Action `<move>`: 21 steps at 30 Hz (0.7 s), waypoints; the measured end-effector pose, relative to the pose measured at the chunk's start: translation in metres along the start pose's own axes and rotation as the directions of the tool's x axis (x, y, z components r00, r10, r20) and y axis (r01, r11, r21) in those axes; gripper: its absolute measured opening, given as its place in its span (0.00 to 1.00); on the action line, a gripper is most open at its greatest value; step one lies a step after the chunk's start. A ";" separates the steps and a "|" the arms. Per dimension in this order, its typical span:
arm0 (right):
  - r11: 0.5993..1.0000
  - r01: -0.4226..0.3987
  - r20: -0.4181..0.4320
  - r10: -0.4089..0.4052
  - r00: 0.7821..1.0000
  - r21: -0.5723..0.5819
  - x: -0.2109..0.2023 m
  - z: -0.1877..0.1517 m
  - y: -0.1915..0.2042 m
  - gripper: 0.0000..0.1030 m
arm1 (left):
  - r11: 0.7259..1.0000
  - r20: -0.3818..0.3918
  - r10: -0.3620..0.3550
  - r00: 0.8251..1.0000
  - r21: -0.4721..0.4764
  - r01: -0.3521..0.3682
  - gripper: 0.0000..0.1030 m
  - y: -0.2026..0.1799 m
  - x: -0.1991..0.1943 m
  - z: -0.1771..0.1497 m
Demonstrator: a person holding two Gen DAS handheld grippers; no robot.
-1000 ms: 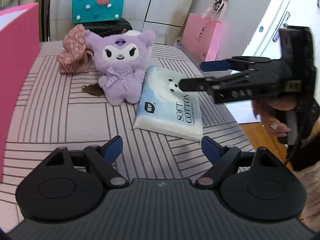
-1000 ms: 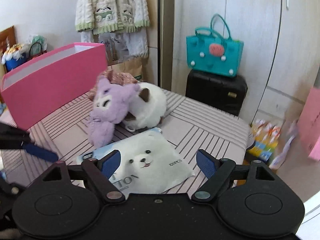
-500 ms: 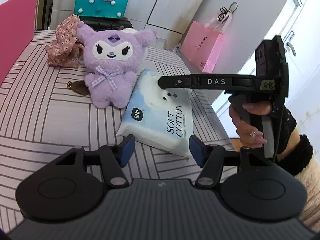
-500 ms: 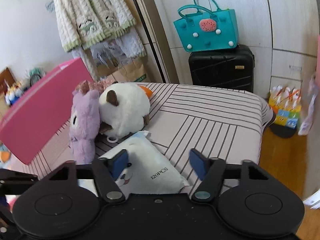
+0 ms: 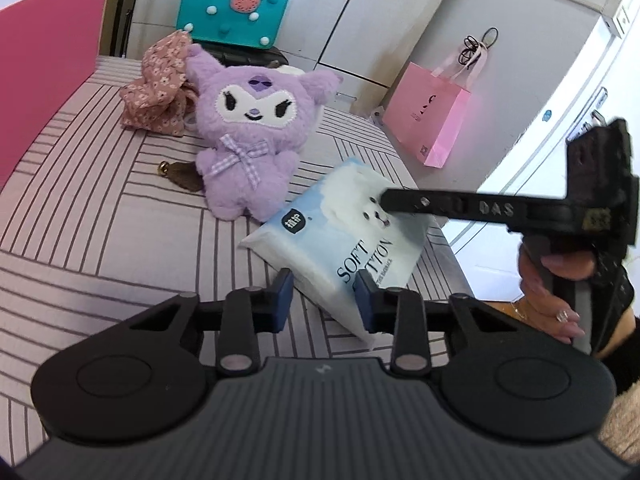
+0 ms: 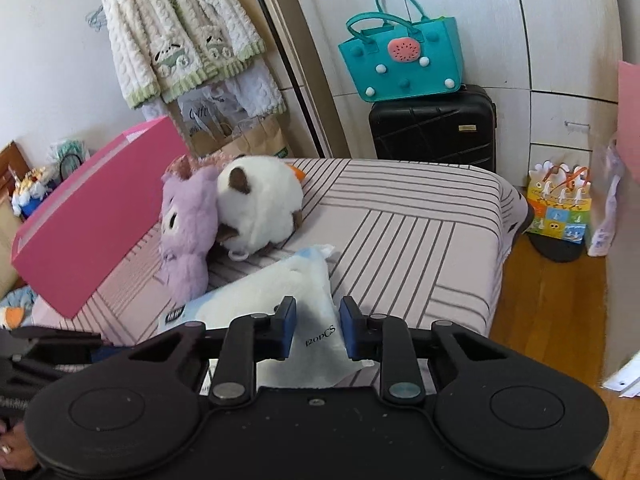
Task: Organize soft objects
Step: 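Grasp the SOFT COTTON bear-print tissue pack with the right gripper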
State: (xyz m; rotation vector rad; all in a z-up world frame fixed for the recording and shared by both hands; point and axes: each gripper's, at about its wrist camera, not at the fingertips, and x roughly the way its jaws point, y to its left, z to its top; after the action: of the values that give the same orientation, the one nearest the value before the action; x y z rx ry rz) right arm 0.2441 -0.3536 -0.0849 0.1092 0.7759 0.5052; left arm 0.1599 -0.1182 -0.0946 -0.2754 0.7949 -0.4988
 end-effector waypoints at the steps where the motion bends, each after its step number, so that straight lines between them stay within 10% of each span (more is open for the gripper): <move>1: 1.000 0.007 -0.008 -0.007 1.000 -0.007 -0.002 -0.001 0.002 0.28 | 1.000 -0.001 0.001 1.000 -0.005 -0.001 0.29 0.001 0.000 0.000; 21: 0.995 0.102 -0.098 -0.101 0.990 0.012 -0.027 -0.034 0.033 0.53 | 0.998 -0.057 0.041 0.998 0.048 -0.039 0.39 0.004 -0.008 0.006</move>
State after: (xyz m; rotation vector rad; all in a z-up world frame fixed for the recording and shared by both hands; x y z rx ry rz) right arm 0.1917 -0.3404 -0.0829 0.0605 0.8762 0.4096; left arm 0.1608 -0.1103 -0.0875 -0.2020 0.8424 -0.4889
